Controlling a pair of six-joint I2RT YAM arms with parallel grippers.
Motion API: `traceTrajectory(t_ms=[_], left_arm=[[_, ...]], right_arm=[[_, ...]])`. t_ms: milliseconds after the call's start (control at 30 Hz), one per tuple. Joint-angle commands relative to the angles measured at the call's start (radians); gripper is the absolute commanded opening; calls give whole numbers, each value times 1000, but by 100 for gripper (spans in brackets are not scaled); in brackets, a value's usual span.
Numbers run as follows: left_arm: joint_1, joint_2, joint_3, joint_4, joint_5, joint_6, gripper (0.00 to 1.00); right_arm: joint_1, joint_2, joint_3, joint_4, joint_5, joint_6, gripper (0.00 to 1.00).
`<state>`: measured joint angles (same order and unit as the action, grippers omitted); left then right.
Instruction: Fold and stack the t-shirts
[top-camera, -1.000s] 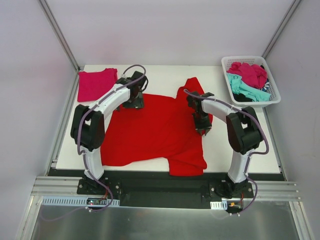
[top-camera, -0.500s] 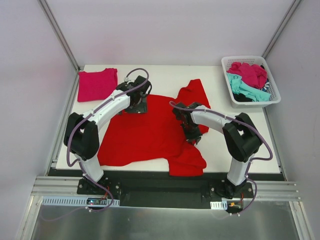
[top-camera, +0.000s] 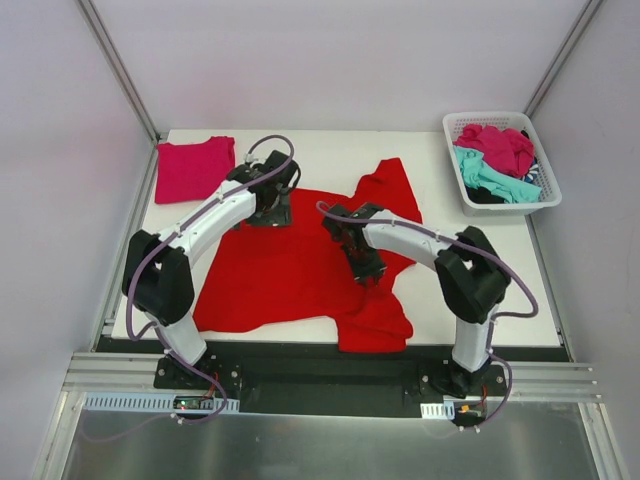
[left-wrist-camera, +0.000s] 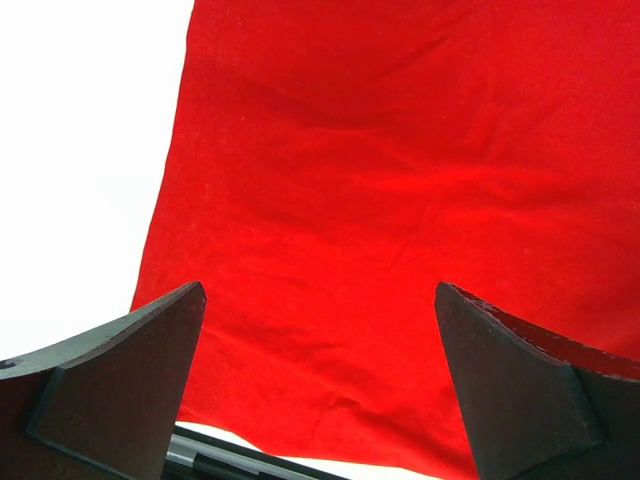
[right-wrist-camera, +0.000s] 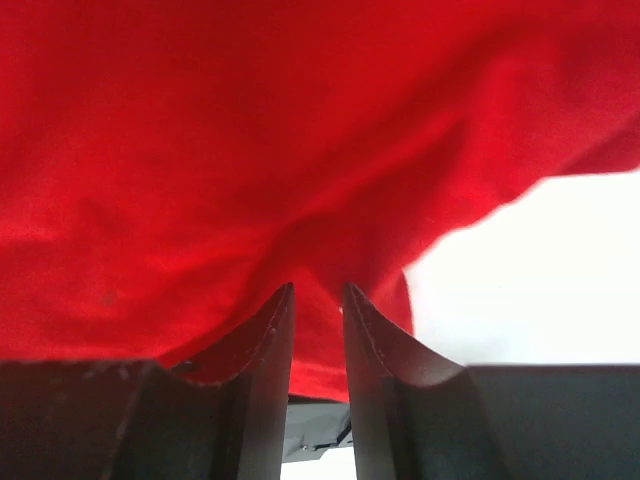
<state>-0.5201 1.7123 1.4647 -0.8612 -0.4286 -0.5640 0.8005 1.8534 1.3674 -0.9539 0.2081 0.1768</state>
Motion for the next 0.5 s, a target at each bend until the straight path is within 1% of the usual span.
traceTrajectory(t_ms=[0,33,133,167,367,467], left_arm=[[-12,-31,-10,-32,-33,-20,99],[-18,-25,-15,-30,-45,-25,99],[-21,6,-38,-21,-126,-63,99],[-21,44,-29,-15,-151,-63,99],[-20,196,89,-15,-127,-59,99],[-20,207,112,-12,-116,-63,99]], right_arm=[[46,134,6,24,-30,41,28],[52,191,10,26,-36,44,28],[60,260,21,47,-26,58,29],[60,271,31,44,-13,62,29],[17,328,151,20,42,36,30],[-32,343,196,21,54,3,29]])
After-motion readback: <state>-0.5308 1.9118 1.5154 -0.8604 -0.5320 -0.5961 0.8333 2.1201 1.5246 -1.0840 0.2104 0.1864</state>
